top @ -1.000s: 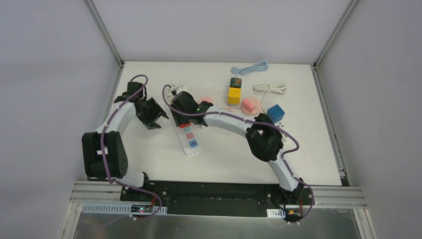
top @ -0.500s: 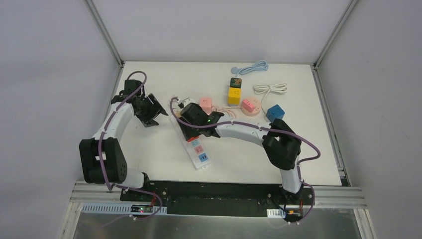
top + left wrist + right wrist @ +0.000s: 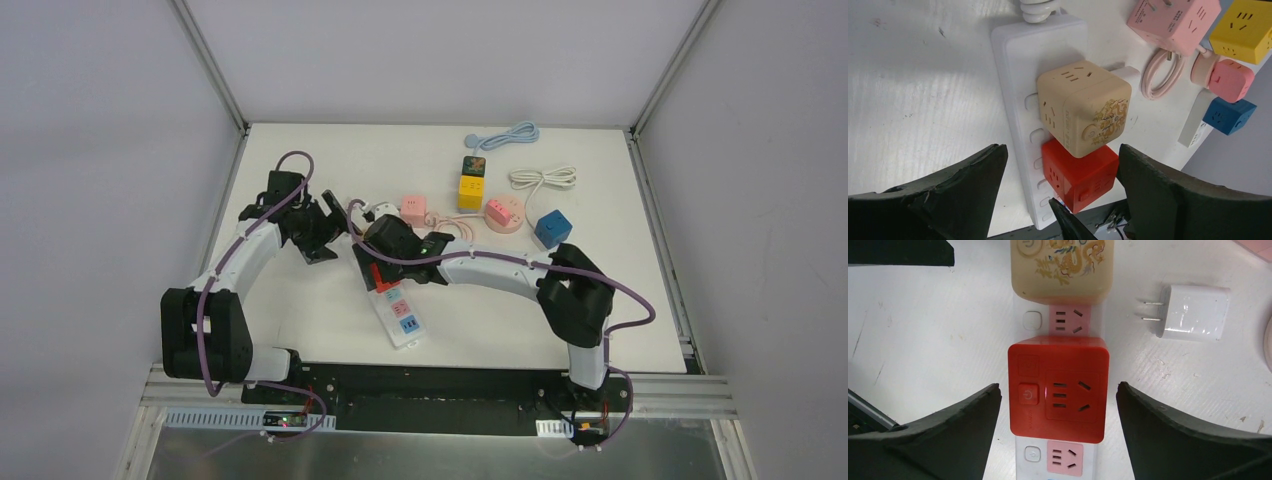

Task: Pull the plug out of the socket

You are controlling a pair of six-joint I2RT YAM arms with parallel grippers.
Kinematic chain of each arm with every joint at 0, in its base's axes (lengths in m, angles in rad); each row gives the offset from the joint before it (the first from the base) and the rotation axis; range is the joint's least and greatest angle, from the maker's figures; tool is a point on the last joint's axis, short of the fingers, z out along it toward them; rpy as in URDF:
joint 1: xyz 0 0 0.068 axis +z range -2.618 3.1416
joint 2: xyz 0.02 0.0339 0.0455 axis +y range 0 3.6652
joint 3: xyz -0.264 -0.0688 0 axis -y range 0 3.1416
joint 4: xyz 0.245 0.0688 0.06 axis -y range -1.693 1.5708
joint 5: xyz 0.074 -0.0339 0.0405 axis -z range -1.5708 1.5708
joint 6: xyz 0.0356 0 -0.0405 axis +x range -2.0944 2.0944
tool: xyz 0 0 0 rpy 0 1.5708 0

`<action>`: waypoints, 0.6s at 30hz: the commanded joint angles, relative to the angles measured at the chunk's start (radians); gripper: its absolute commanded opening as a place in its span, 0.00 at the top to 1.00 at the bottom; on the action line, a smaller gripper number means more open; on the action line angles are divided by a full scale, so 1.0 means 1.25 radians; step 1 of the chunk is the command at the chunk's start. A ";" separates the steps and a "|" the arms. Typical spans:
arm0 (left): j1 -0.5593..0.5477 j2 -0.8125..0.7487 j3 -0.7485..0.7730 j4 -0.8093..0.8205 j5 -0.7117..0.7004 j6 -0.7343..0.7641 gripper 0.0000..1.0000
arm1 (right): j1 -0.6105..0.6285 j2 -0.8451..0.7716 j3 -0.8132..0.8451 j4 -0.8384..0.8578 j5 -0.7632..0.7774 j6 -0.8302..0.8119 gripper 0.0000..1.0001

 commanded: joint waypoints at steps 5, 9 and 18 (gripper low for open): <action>-0.021 0.030 -0.015 0.110 0.101 -0.046 0.14 | -0.005 -0.024 0.004 -0.002 -0.022 0.018 0.20; -0.047 0.053 -0.049 0.158 0.110 -0.085 0.22 | -0.005 -0.029 -0.018 0.021 -0.076 -0.014 0.33; -0.057 0.086 -0.056 0.071 0.010 -0.080 0.49 | -0.005 -0.057 -0.028 0.063 -0.049 -0.030 0.93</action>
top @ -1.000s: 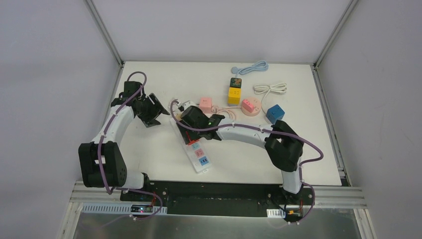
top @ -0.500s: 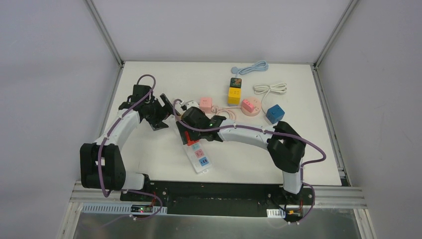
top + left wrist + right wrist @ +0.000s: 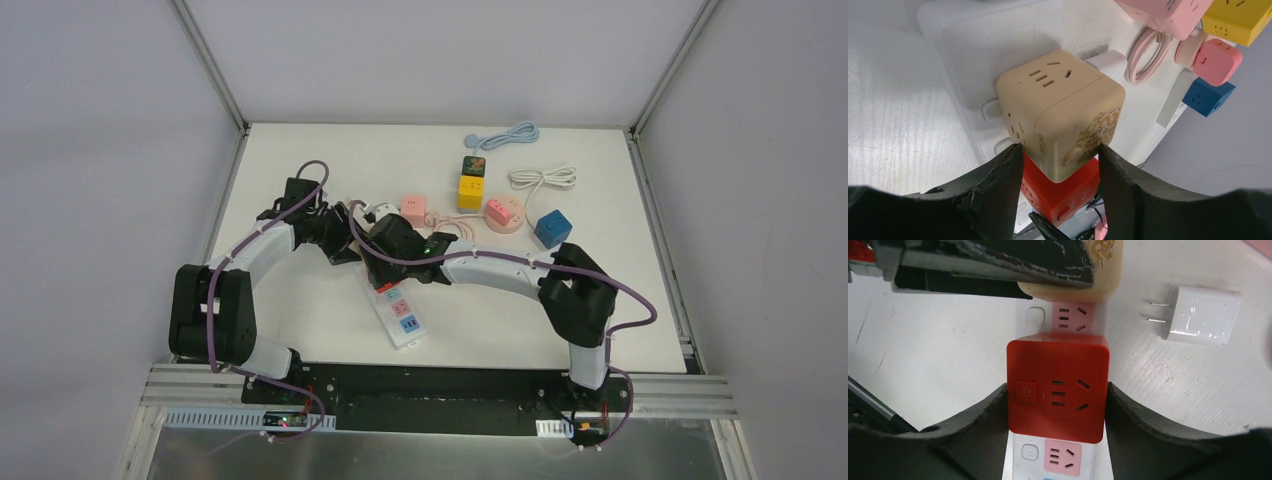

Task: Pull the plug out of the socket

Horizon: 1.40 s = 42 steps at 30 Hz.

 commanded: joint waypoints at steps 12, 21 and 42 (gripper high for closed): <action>-0.003 0.022 -0.039 -0.131 -0.177 0.036 0.56 | 0.006 -0.114 0.001 0.082 -0.067 0.028 1.00; -0.003 0.017 -0.015 -0.194 -0.259 0.051 0.57 | 0.022 -0.097 0.043 0.069 0.018 -0.001 1.00; -0.003 0.056 0.014 -0.231 -0.287 0.064 0.63 | 0.000 -0.117 0.107 -0.013 0.002 -0.016 1.00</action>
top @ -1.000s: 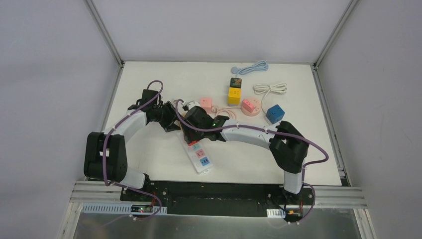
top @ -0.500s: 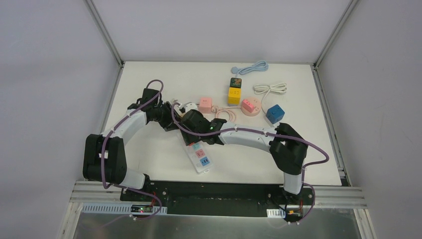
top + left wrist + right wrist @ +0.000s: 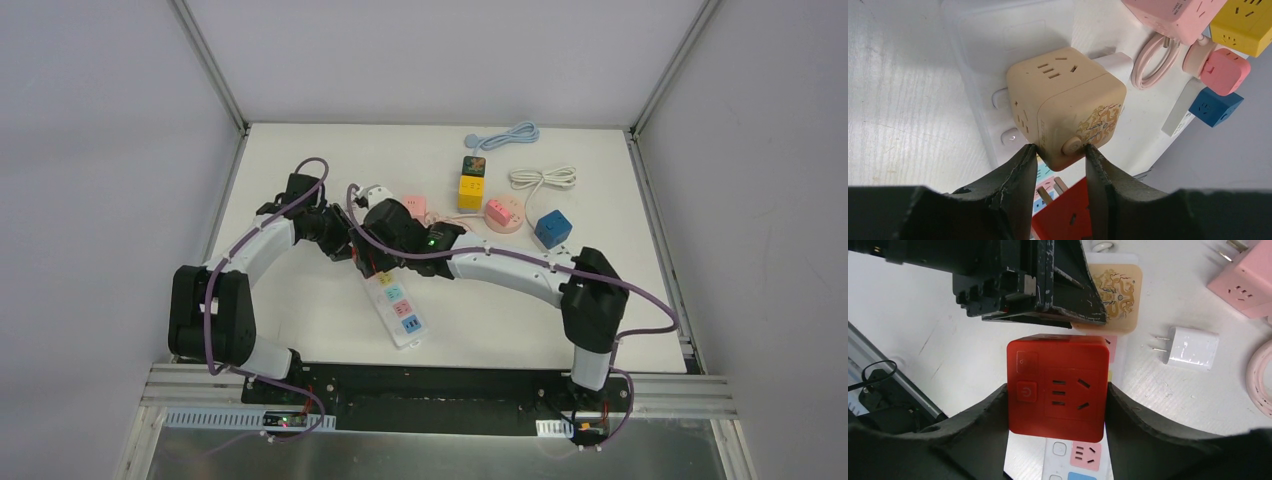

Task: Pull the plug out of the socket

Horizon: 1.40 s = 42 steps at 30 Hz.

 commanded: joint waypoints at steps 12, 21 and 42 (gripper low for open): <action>0.004 0.048 0.109 -0.178 0.008 0.114 0.40 | -0.136 -0.304 -0.218 -0.034 -0.004 0.168 1.00; 0.004 -0.030 0.136 -0.226 -0.046 0.151 0.25 | -0.318 -0.389 -0.368 -0.234 -0.022 0.393 1.00; 0.005 -0.186 0.058 -0.188 -0.115 0.146 0.25 | -0.365 -0.408 -0.342 -0.357 -0.018 0.446 0.01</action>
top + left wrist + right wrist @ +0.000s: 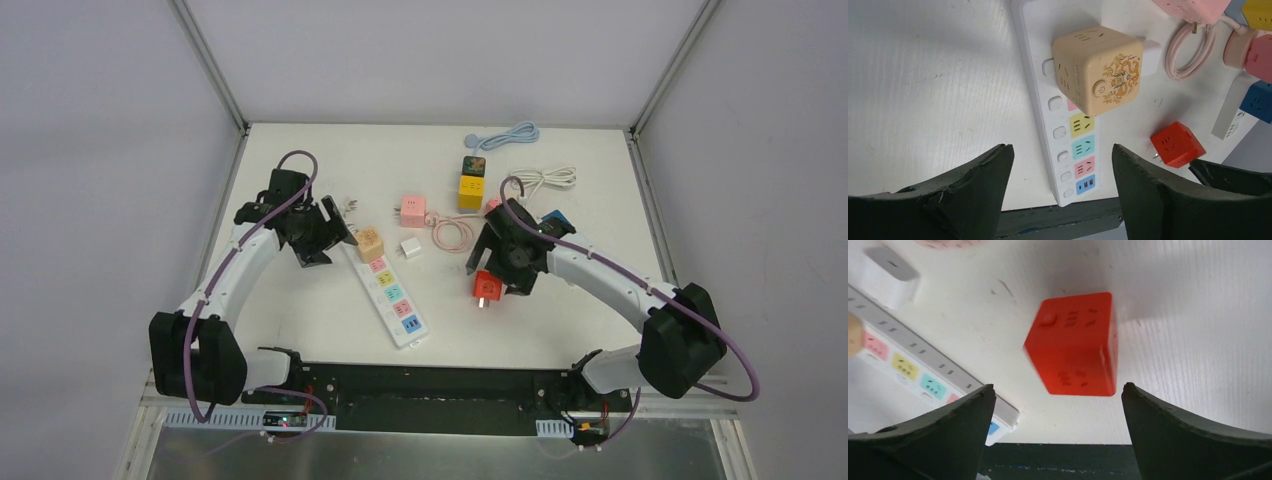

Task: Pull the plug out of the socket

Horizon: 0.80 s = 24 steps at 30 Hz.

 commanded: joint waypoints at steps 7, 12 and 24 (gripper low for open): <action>0.004 -0.059 -0.007 -0.033 -0.094 0.001 0.32 | 0.018 -0.074 0.128 0.109 0.105 -0.056 0.03; 0.050 -0.062 -0.033 -0.009 -0.054 -0.037 0.32 | 0.065 -0.075 0.088 0.385 -0.007 -0.077 0.03; 0.164 0.093 -0.091 0.097 0.187 -0.087 0.38 | 0.227 0.288 0.413 0.374 0.041 -0.271 0.04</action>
